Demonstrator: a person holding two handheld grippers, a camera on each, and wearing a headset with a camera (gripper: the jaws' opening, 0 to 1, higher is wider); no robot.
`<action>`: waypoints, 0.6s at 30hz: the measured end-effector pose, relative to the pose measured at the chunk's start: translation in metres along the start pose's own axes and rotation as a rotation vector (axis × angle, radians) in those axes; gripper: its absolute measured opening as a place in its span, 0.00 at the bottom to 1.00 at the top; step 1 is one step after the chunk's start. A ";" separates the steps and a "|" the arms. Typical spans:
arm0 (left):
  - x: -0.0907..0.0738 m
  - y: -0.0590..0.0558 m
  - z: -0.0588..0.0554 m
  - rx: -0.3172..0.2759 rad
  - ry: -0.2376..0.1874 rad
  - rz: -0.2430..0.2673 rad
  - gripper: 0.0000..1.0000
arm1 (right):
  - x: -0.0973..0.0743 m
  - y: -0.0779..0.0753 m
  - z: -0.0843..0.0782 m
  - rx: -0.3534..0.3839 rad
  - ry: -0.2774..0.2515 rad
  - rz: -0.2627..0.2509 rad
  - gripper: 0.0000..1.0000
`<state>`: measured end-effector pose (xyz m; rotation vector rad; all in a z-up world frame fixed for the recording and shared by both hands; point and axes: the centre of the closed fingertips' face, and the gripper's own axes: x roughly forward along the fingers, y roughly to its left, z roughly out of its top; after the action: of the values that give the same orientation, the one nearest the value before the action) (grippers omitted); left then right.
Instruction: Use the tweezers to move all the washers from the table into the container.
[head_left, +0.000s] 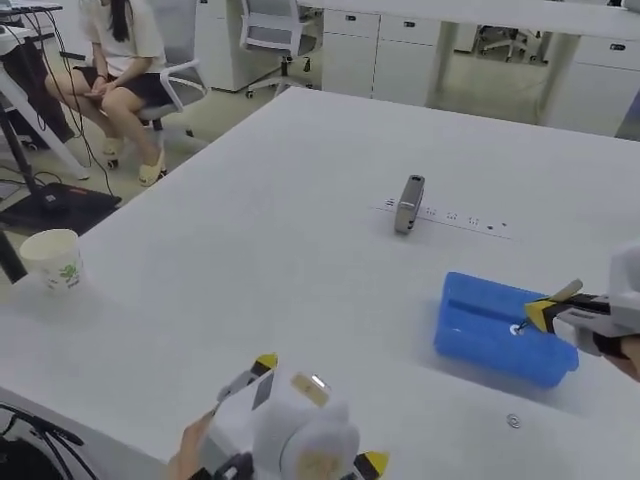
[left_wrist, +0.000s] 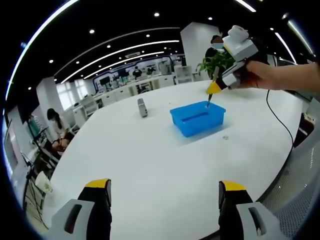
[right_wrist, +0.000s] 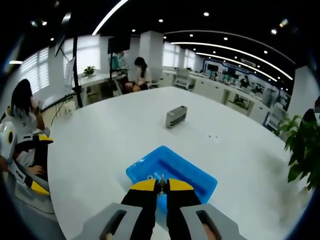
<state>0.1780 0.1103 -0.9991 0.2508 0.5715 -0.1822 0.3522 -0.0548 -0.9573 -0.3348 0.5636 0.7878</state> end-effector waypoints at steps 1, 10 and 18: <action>0.000 0.001 0.000 -0.001 -0.001 0.004 0.91 | 0.002 -0.001 -0.002 0.001 0.004 0.000 0.02; 0.000 0.001 -0.001 0.002 0.010 0.005 0.89 | 0.015 -0.003 -0.013 0.019 0.039 0.008 0.02; 0.000 0.002 -0.002 0.007 0.011 0.015 0.89 | 0.027 0.001 -0.019 -0.007 0.068 0.021 0.02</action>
<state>0.1779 0.1131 -1.0000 0.2627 0.5801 -0.1688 0.3603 -0.0473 -0.9887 -0.3637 0.6292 0.8007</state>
